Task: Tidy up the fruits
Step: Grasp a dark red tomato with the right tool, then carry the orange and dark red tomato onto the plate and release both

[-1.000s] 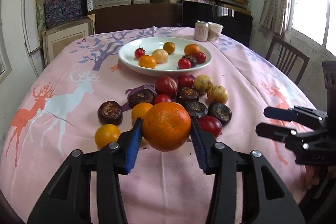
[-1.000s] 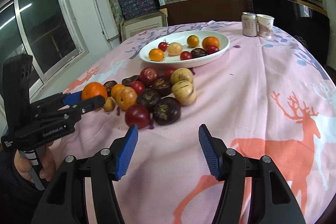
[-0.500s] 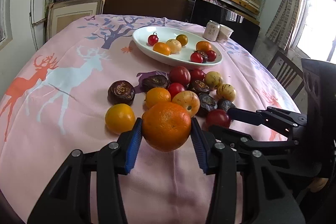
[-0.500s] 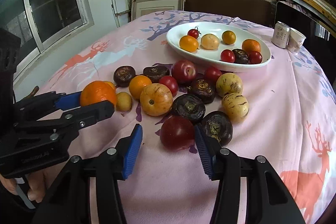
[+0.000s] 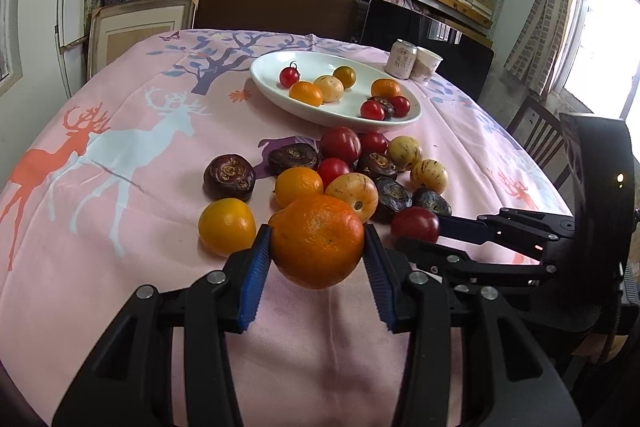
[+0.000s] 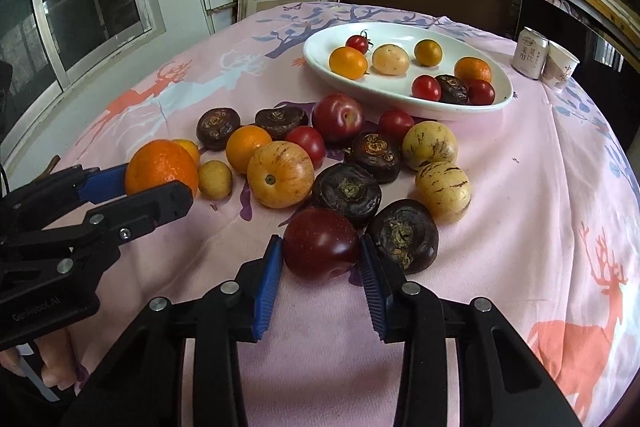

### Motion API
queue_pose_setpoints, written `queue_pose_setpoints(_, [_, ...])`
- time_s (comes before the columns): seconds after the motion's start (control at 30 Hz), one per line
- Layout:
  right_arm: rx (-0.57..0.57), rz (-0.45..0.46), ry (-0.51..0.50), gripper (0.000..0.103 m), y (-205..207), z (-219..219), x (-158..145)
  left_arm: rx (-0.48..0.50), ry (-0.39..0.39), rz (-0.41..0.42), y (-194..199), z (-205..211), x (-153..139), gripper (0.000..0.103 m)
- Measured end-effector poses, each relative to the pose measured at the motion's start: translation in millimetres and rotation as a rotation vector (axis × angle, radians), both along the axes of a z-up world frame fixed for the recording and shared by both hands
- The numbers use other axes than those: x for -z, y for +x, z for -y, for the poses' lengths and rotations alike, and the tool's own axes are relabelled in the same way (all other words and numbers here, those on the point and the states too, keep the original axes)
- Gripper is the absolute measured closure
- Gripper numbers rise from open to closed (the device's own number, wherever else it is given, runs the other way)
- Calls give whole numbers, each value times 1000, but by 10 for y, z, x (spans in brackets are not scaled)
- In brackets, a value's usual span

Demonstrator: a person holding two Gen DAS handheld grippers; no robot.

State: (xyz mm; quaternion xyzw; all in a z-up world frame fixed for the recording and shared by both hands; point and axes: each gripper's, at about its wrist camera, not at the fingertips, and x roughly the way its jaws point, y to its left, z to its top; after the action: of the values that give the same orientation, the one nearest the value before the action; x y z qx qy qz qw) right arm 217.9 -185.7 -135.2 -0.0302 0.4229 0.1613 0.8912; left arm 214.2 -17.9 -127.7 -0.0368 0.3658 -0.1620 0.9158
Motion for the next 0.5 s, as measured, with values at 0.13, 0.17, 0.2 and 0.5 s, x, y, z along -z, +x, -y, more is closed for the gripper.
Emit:
queue_pose_setpoints(0.13, [12,38,51,64,-149,128,-118,4,7,-3,2,13,6,58])
queue_pose_setpoints(0.17, [19,47,64,64,-193,176,-145,5,7,-5,2,15,6,58])
queue_pose_setpoints(0.2, [30,56,78,64,-241,242,-174,4,10,-6,3,19,6,58])
queue_pose_setpoints(0.5, [163,140,128,64,-442,963,-487,41,50,-38,44,96,-35,58])
